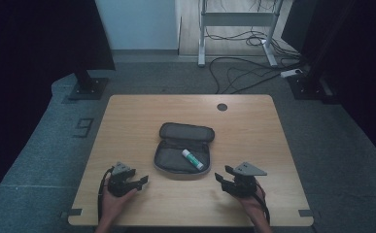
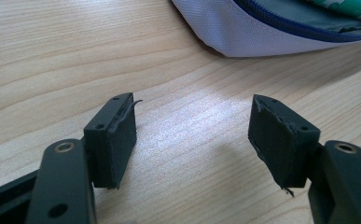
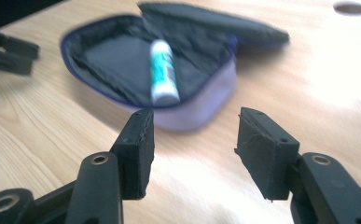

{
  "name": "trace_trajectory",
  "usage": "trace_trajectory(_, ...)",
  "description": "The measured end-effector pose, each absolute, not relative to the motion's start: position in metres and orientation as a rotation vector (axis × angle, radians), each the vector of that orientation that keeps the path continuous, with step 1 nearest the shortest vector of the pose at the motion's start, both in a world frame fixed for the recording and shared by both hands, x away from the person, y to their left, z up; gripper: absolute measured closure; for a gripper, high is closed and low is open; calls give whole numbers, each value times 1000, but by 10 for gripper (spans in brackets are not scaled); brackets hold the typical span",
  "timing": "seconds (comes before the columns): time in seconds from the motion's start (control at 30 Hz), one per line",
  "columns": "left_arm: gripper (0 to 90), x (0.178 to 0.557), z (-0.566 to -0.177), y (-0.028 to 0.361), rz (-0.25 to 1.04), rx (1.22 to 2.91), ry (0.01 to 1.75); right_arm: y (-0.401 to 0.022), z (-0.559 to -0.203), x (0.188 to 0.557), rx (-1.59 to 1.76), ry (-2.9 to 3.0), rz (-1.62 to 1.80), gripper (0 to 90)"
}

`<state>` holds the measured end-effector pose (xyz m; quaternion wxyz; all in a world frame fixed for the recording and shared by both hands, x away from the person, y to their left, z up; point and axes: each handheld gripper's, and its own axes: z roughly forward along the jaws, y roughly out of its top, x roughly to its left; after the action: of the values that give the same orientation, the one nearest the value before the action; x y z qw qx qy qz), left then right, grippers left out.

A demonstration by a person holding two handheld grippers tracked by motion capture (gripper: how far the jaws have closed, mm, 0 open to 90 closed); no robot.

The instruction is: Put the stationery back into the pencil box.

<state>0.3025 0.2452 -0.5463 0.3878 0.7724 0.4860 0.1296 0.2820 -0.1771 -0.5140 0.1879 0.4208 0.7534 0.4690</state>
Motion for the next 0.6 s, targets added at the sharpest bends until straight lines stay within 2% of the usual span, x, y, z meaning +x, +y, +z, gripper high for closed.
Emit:
trace_trajectory(0.3, 326, 303, -546, 245, 330, 1966, 1236, -204, -542, 276, 1291, 2129, 1243, 443)
trace_trajectory(0.6, 325, 303, -546, 245, 327, 1964, 1236, -204, -544, 278, 1295, 2128, 1214, 426)
